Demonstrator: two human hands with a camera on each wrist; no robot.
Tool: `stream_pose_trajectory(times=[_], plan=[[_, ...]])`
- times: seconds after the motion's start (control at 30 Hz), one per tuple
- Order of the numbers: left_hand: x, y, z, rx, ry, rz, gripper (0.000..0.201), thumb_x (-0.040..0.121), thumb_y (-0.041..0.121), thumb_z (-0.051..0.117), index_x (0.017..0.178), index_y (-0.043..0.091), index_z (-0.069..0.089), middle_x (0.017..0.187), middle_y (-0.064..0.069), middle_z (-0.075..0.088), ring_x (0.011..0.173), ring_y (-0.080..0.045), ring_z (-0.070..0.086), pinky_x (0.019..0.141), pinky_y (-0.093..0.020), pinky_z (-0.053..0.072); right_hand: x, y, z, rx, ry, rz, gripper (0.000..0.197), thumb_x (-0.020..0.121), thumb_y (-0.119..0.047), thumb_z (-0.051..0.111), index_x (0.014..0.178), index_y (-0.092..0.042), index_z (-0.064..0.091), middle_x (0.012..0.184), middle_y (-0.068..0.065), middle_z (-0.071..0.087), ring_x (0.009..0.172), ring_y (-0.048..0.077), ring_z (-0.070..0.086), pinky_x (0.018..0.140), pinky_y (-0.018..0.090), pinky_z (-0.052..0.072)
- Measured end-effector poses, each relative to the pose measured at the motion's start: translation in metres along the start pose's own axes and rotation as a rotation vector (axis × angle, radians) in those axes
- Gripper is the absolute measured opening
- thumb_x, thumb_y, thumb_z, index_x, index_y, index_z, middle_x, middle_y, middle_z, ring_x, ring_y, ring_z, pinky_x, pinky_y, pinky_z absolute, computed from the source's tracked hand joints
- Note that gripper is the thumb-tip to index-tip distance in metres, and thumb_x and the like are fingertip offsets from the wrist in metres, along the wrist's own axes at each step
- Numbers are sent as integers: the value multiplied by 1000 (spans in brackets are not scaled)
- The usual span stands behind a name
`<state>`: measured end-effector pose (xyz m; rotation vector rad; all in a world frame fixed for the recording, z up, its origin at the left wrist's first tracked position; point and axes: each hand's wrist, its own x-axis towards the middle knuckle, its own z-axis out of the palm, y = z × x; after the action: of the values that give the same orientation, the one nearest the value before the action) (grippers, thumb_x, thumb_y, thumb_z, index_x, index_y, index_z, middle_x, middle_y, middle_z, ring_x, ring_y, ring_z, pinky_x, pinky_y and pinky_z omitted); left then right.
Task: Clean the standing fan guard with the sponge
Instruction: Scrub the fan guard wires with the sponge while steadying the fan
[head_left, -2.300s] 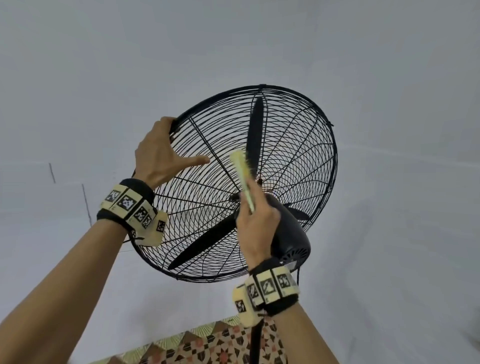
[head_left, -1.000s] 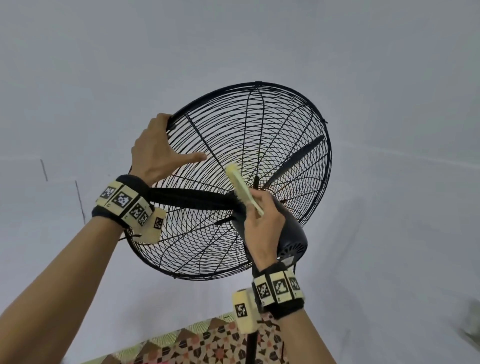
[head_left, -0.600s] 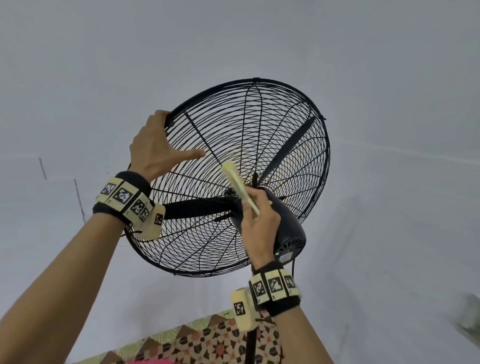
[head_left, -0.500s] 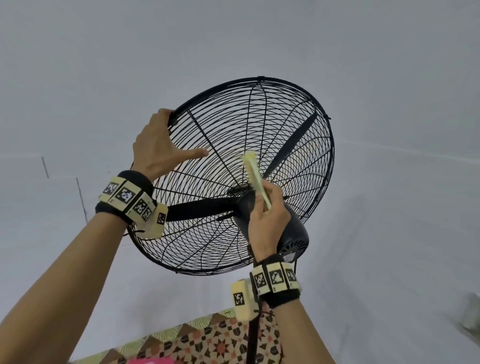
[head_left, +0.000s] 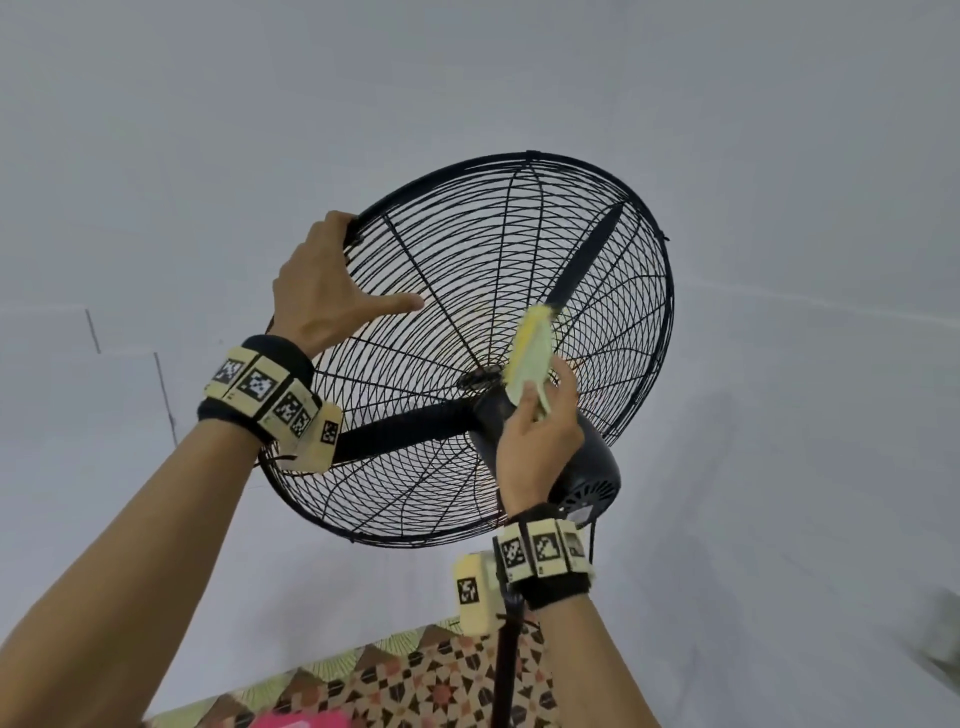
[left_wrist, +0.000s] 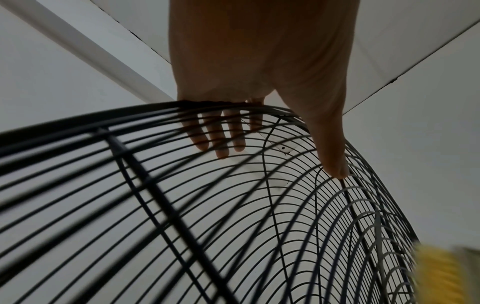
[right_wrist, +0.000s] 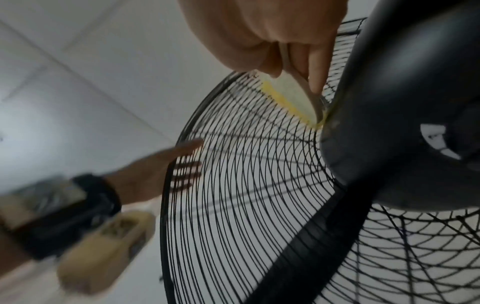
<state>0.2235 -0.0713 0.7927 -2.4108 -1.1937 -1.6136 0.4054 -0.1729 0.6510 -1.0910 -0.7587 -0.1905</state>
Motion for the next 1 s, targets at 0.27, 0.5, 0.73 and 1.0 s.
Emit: stream_pose_trajectory(times=[0.27, 0.5, 0.73, 1.0], plan=[[-3, -5, -2, 2, 12, -21, 108, 57, 80, 82, 138, 18, 47, 129, -3, 62, 114, -25, 62, 94, -48, 50, -4, 4, -5, -65, -68, -108, 37, 101, -2, 60, 137, -13, 61, 122, 0, 71, 98, -10, 62, 80, 4, 51], [-1, -2, 0, -4, 21, -18, 110, 57, 82, 82, 139, 18, 47, 130, -3, 62, 115, -25, 62, 95, -49, 51, -11, 5, -1, -83, -214, -102, 38, 101, -6, 63, 135, -23, 62, 107, -13, 69, 86, -1, 68, 77, 31, 64], [-2, 0, 1, 9, 19, -8, 107, 57, 80, 82, 138, 18, 48, 130, -2, 62, 114, -24, 62, 93, -47, 48, 12, -2, -6, 49, 35, 20, 35, 102, -1, 58, 134, -15, 62, 119, -11, 63, 108, -4, 61, 91, 24, 59], [-2, -7, 0, 17, 26, -15, 108, 57, 83, 80, 137, 19, 48, 129, -2, 62, 112, -25, 62, 90, -46, 49, 10, 1, -13, 128, -13, 214, 41, 100, -9, 65, 139, -15, 54, 111, -18, 64, 103, 14, 69, 80, 41, 65]])
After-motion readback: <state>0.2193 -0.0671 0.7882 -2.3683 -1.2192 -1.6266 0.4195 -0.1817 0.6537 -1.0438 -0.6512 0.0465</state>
